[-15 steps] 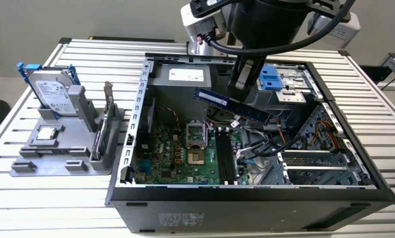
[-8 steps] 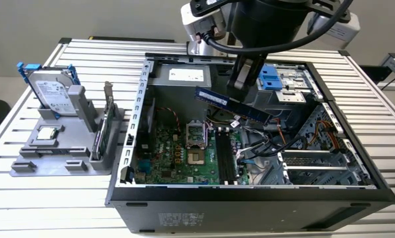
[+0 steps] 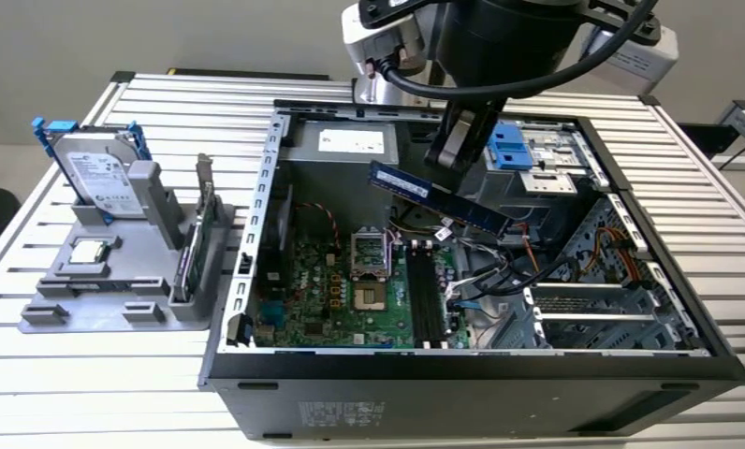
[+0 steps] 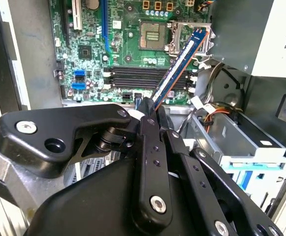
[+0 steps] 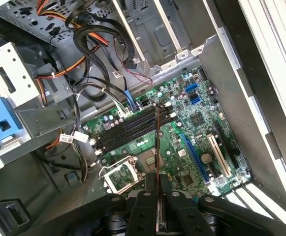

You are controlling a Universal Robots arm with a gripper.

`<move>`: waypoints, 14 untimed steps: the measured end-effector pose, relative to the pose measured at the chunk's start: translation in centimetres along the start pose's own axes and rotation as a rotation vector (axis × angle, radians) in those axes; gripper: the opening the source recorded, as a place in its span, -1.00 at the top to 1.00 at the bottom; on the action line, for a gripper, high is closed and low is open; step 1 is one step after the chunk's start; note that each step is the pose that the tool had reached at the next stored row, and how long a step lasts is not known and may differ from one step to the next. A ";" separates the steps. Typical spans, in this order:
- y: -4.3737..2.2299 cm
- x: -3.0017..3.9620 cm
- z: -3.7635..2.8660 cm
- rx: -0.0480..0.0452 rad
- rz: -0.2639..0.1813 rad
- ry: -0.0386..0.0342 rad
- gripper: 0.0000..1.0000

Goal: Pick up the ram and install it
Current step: 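Insert the ram into the slot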

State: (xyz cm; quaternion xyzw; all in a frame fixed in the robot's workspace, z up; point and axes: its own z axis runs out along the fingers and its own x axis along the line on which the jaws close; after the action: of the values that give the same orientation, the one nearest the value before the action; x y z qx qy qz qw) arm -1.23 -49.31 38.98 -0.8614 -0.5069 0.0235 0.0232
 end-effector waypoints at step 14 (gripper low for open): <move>0.00 0.00 0.00 0.0009 0.048 0.0032 1.00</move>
State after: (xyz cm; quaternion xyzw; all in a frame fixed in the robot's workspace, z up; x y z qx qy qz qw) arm -1.23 -49.31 38.98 -0.8733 -0.4860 0.0229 0.0238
